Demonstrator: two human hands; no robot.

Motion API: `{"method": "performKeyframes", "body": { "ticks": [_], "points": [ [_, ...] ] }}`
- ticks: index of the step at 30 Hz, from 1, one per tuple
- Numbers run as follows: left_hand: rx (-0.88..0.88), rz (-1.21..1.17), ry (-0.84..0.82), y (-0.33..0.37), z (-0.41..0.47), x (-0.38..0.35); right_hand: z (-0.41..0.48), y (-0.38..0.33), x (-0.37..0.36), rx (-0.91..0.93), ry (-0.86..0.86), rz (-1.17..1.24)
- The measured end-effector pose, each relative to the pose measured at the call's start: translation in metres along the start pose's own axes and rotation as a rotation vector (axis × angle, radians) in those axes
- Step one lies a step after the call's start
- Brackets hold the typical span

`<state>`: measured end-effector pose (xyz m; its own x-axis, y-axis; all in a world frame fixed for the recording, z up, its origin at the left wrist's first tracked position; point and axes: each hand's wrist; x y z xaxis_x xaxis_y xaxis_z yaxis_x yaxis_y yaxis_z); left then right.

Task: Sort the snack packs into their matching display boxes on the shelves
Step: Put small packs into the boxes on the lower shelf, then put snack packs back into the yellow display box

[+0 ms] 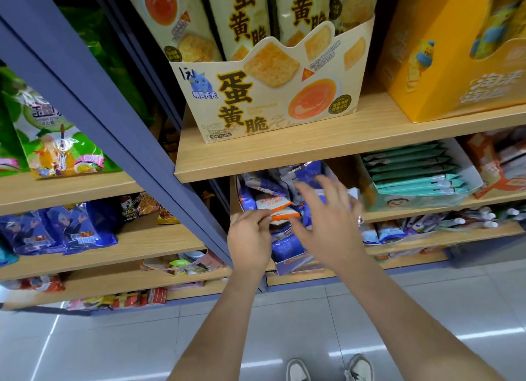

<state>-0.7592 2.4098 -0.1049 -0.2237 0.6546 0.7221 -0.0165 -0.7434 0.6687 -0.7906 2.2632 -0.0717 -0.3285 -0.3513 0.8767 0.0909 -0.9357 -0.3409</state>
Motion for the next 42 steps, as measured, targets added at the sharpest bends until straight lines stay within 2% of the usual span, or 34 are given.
{"method": "performKeyframes", "body": {
  "ticks": [3, 7, 10, 12, 17, 20, 22, 25, 27, 36, 42],
  "points": [
    [0.002, -0.026, -0.019, 0.001, 0.002, 0.000, 0.014, -0.019, -0.020, 0.083, -0.246, -0.047],
    [0.037, -0.103, -0.061, 0.002, -0.002, 0.003, 0.032, -0.022, -0.032, 0.044, -0.341, -0.181],
    [0.152, -0.137, -0.198, 0.006, -0.003, 0.017, 0.035, -0.018, -0.034, 0.059, -0.304, -0.195],
    [0.141, -0.027, -0.278, 0.005, -0.004, 0.021, 0.033, -0.014, -0.033, 0.078, -0.269, -0.157],
    [0.155, 0.068, -0.285, -0.002, 0.010, 0.007, 0.020, -0.003, -0.032, 0.176, -0.090, 0.039],
    [0.052, 0.165, -0.245, -0.003, 0.015, 0.000, 0.012, 0.002, -0.025, 0.186, -0.024, 0.149],
    [0.018, 0.104, -0.210, -0.003, 0.020, -0.001, 0.005, 0.005, -0.013, 0.123, 0.001, 0.132],
    [0.100, -0.075, -0.211, -0.004, 0.030, -0.001, -0.016, 0.018, -0.001, -0.033, -0.113, -0.003],
    [0.165, -0.201, -0.225, -0.006, 0.035, 0.001, -0.030, 0.029, -0.005, -0.094, -0.176, 0.031],
    [0.124, -0.422, -0.219, 0.011, 0.015, 0.037, -0.018, 0.040, -0.027, -0.048, -0.171, 0.010],
    [-0.024, -0.591, -0.261, 0.022, -0.011, 0.056, 0.016, 0.045, -0.025, -0.082, -0.268, 0.020]
  ]
}}
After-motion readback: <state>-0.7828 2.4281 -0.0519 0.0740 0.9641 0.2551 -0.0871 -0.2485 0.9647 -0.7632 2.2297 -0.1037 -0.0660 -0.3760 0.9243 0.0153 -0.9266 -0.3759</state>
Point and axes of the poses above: each hand's wrist, its own z-axis towards the middle knuckle, its own x-axis out of the back of the hand, y = z × x, and after that the axes turned 6 degrees about x, right-handed
